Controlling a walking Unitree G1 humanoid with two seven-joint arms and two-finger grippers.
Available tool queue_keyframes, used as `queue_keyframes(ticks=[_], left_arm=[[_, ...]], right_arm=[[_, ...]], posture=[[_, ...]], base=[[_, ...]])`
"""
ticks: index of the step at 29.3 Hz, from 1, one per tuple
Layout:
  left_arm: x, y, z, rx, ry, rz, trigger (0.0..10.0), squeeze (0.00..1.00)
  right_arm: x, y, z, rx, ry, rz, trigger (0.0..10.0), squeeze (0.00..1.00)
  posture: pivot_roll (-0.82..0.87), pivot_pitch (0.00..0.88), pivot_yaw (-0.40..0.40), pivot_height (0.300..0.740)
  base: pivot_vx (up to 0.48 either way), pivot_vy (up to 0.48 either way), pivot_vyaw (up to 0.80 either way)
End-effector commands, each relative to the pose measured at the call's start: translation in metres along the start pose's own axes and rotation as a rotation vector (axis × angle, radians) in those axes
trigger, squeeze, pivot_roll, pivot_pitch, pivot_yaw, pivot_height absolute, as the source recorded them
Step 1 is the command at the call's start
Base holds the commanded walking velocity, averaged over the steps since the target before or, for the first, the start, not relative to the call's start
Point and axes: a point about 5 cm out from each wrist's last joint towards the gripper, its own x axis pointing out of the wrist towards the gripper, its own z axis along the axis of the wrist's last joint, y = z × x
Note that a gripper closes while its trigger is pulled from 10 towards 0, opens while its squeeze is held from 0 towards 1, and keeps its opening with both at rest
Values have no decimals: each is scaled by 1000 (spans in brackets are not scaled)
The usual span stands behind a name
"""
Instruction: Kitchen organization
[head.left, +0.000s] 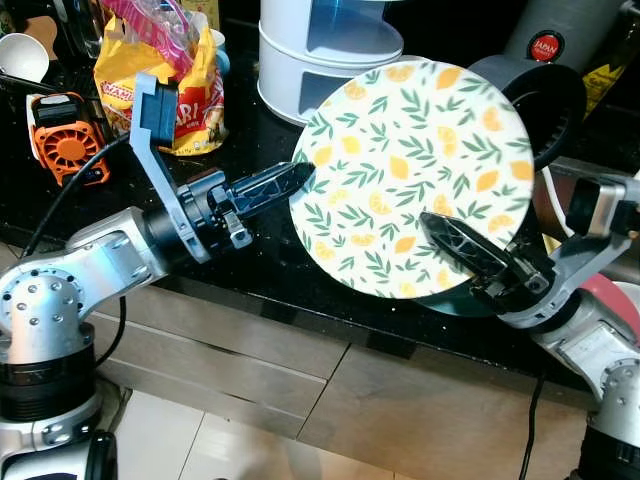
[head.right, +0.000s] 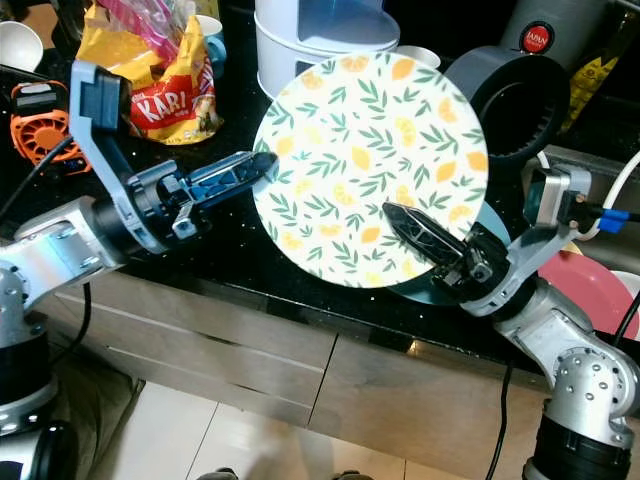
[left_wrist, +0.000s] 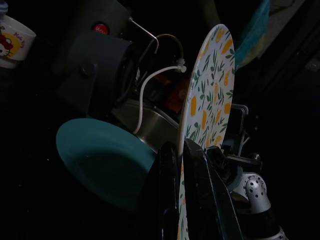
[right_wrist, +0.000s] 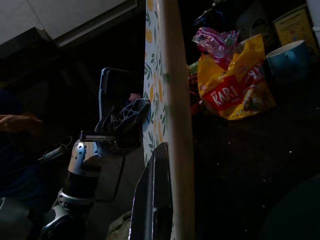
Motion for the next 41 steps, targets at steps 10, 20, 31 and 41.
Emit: queue_keyframes(ticks=[10, 20, 31, 41], left_arm=[[-14, -8, 4, 84, -13, -28, 10000, 0], [-7, -11, 7, 88, -88, -59, 10000, 1000], [-8, -7, 23, 388, 34, 155, 10000, 1000], [2, 3, 21, 535, 67, 243, 10000, 0]], right_arm=[[-14, -9, 5, -35, -35, -93, 0, 0], [-15, -12, 12, -61, -75, -131, 0, 0], [-48, -33, 48, -109, -324, -397, 5843, 0], [-65, -36, 55, -144, -363, -499, 10000, 0]], posture=[[77, 40, -69, 740], [67, 56, -61, 740], [64, 73, -44, 740], [52, 75, -34, 740]], base=[[0, 0, 0], [0, 0, 0], [0, 0, 0], [0, 0, -160]])
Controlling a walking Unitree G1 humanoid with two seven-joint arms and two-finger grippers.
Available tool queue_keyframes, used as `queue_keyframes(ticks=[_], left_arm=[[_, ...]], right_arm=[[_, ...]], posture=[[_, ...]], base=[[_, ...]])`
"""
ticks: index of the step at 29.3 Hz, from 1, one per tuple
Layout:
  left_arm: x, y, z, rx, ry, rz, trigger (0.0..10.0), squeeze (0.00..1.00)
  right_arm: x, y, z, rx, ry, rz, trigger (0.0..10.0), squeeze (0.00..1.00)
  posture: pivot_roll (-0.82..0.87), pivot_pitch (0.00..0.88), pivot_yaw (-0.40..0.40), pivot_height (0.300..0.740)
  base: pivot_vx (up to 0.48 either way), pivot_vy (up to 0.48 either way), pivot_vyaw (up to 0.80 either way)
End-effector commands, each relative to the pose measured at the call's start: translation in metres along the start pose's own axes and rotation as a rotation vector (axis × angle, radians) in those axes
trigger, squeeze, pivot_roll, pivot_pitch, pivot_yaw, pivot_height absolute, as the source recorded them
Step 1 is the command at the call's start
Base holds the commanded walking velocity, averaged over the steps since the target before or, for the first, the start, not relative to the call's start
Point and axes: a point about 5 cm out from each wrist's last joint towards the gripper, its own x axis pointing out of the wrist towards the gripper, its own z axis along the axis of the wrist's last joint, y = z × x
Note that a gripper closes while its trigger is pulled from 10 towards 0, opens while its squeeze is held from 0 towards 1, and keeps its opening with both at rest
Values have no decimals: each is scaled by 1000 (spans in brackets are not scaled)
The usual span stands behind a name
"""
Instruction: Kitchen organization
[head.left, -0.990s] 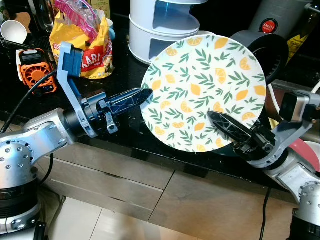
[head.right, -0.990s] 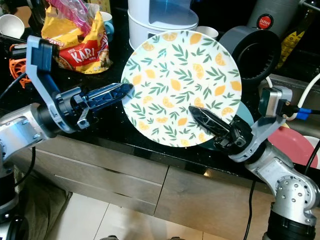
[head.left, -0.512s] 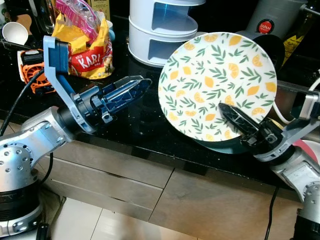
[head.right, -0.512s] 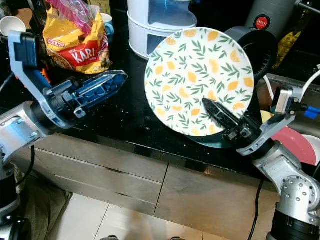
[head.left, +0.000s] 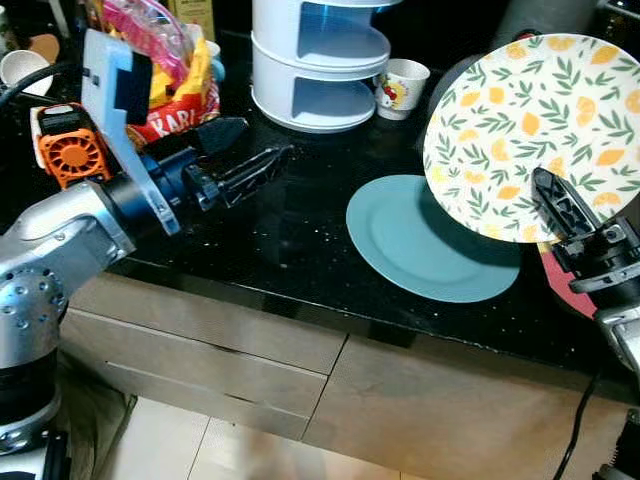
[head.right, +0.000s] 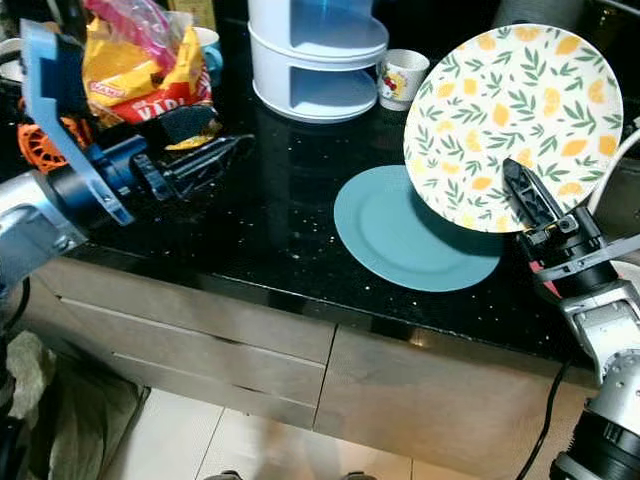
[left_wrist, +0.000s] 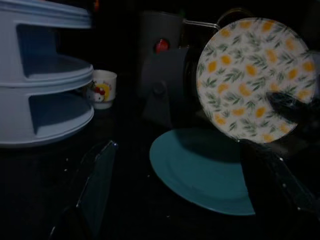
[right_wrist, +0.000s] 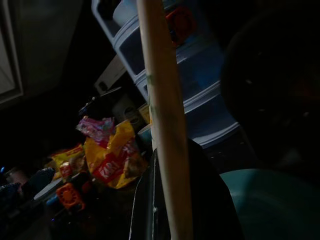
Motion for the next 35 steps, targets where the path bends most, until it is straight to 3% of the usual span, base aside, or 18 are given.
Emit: queue_keyframes(ticks=[1, 8, 13, 16, 22, 29, 35], left_arm=[[4, -2, -4, 22, 21, -8, 10000, 0], [29, -18, -29, 94, 15, -21, 10000, 0], [37, -21, -40, 99, 5, 18, 10000, 0], [44, -19, -51, 71, -12, 71, 10000, 0], [47, -16, -57, 96, -28, 103, 10000, 0], [47, -7, -54, 129, -60, 163, 10000, 0], [47, 1, -41, 172, -110, 219, 10000, 0]], right_arm=[[-8, -4, 7, -20, -32, -32, 10000, 0], [-12, -15, 13, -49, -76, -153, 10000, 0], [-9, -17, 16, -78, -89, -193, 10000, 0], [2, -18, 14, -125, -82, -233, 10000, 0], [14, -15, 6, -163, -56, -255, 10000, 0], [32, -11, -10, -196, -15, -280, 10000, 0], [63, 3, -24, -230, 3, -264, 10000, 0]], posture=[[52, 75, -34, 740], [46, 66, -33, 740], [43, 67, -35, 740], [41, 67, -40, 740], [39, 62, -46, 740], [42, 57, -51, 740], [53, 58, -59, 740]], base=[[0, 0, -800], [0, 0, -800], [0, 0, -800], [0, 0, -800], [0, 0, -800], [0, 0, -786], [0, 0, 0]])
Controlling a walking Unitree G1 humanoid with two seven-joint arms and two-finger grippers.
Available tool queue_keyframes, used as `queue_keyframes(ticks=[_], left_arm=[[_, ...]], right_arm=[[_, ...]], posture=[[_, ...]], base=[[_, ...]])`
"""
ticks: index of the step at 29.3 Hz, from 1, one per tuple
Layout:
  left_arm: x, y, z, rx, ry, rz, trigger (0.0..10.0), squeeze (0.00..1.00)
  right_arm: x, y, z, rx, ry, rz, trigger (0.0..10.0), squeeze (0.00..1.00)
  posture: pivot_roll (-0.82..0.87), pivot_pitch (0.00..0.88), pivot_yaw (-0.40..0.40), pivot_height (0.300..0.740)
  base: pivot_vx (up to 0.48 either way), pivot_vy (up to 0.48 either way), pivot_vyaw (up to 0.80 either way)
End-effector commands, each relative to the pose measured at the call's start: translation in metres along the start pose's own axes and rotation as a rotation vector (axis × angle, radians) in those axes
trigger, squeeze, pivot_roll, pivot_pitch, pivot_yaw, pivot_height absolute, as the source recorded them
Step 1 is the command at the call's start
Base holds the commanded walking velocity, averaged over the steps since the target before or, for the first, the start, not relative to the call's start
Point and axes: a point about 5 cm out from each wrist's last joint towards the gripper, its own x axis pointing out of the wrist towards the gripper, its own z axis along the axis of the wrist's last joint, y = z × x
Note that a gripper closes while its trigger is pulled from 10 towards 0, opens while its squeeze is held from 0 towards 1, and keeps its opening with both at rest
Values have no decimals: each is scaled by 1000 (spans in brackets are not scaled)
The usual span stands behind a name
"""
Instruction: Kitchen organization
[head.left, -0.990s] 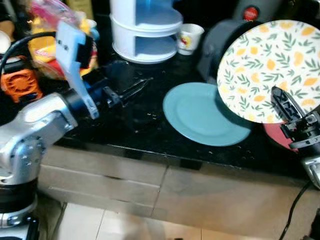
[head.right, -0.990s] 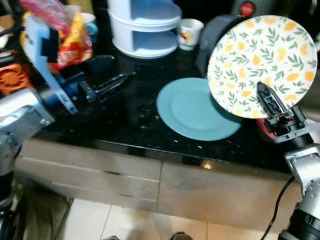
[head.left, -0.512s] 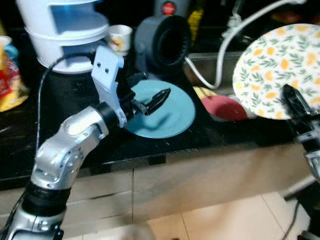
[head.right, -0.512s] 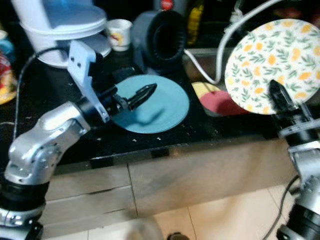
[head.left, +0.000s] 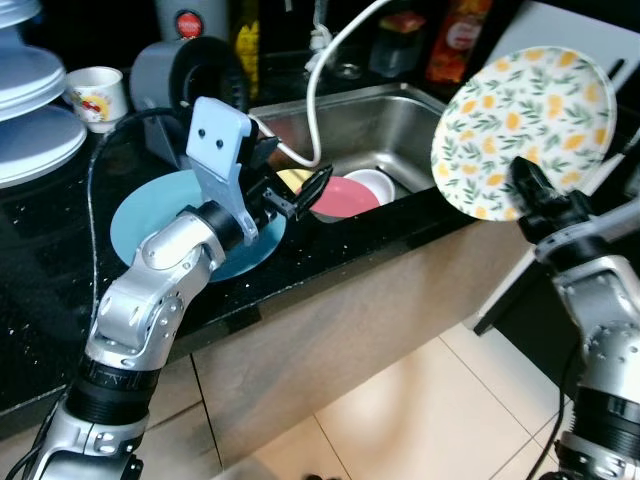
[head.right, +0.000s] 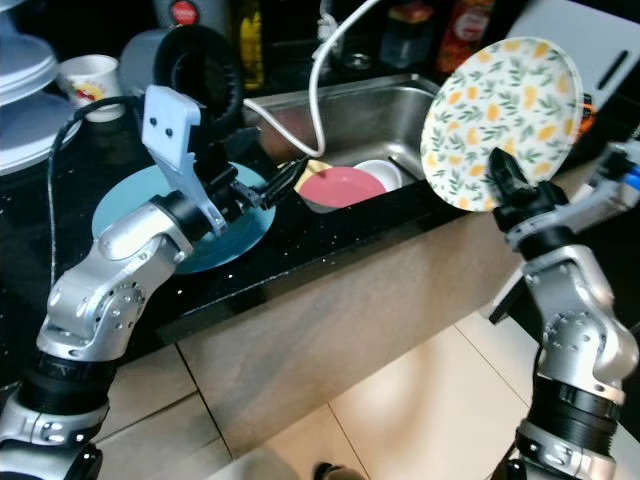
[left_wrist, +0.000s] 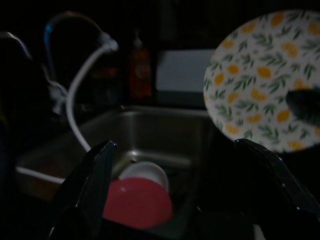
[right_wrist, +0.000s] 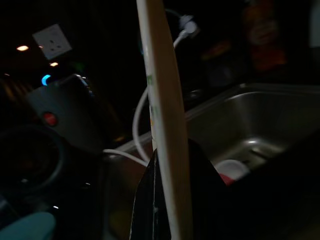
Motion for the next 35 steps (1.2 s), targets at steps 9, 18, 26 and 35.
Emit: queue_keyframes(ticks=[9, 18, 26, 35], left_arm=[[0, 8, 14, 86, -62, 53, 10000, 0], [1, 3, 19, 97, -105, 51, 10000, 0], [2, 5, 19, 89, -109, 65, 10000, 0], [2, 7, 22, 77, -122, 75, 10000, 0]], right_arm=[[39, 28, -10, -43, 15, 35, 10000, 0], [36, 33, -28, -2, 21, 1, 10000, 0], [34, 37, -32, -5, 20, 6, 10000, 0], [33, 40, -38, -13, 32, 15, 10000, 0]], posture=[[74, 77, -79, 740], [66, 83, -69, 740], [63, 80, -68, 740], [68, 80, -67, 740]], base=[[0, 0, 0], [99, 0, 0], [0, -350, 0], [0, -466, 0]])
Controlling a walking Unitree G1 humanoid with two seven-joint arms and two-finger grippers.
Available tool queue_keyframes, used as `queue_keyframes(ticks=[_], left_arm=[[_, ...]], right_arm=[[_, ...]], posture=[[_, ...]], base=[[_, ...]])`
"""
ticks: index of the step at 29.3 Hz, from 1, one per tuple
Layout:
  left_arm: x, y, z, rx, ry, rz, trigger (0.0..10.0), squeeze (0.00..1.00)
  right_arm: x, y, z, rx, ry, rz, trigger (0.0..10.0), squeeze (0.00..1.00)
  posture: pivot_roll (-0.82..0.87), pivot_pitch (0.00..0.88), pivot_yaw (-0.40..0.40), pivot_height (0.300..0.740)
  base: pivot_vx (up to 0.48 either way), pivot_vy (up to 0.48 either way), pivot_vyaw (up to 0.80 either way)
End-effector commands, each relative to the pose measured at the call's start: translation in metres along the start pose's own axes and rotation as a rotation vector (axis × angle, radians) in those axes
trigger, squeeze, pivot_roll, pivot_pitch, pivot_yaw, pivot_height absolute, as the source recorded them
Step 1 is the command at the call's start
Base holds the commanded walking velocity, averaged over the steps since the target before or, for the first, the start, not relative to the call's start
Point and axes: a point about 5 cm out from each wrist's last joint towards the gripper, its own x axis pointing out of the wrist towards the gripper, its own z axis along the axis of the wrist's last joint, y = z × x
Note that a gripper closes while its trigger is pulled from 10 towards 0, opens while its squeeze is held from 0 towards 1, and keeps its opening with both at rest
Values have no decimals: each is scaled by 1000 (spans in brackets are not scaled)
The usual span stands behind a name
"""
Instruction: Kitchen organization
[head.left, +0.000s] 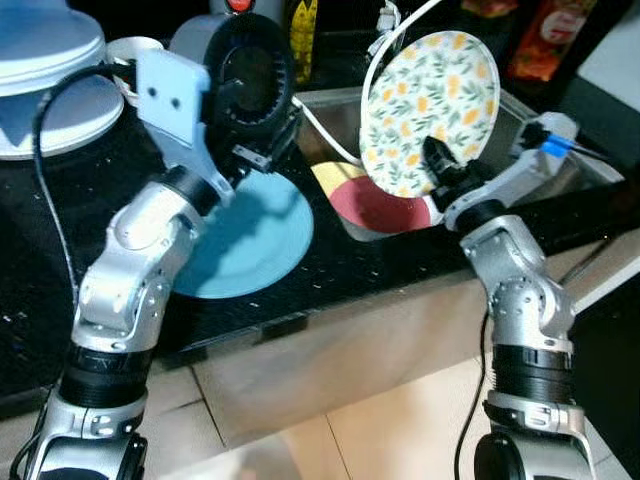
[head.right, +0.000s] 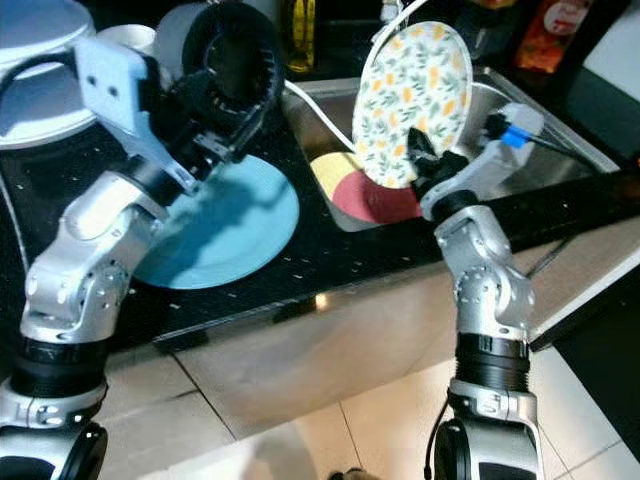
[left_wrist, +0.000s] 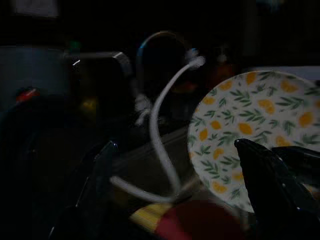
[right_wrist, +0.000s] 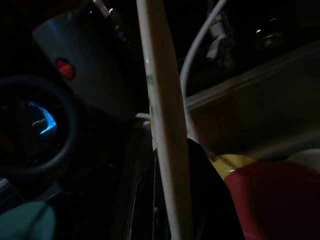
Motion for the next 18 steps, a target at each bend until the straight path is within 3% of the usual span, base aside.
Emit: queue_keyframes(ticks=[1, 6, 11, 18], left_arm=[[0, -2, 1, 2, -9, -15, 10000, 0], [0, -2, 3, 2, -15, -13, 10000, 0], [1, -1, 6, -3, -35, -2, 10000, 0], [0, 1, 8, -1, -52, 6, 10000, 0]], right_arm=[[-2, 0, 5, -3, -34, 2, 10000, 0], [-3, 3, 2, -26, -18, 21, 10000, 0], [-4, 9, -1, -58, -8, 76, 10000, 0], [-3, 12, -2, -153, 20, 116, 10000, 0]], posture=[[68, 80, -67, 740], [69, 83, -68, 740], [69, 82, -70, 740], [77, 82, -81, 740]], base=[[0, -465, 0], [0, -461, 0], [0, 0, 0], [0, 0, 765]])
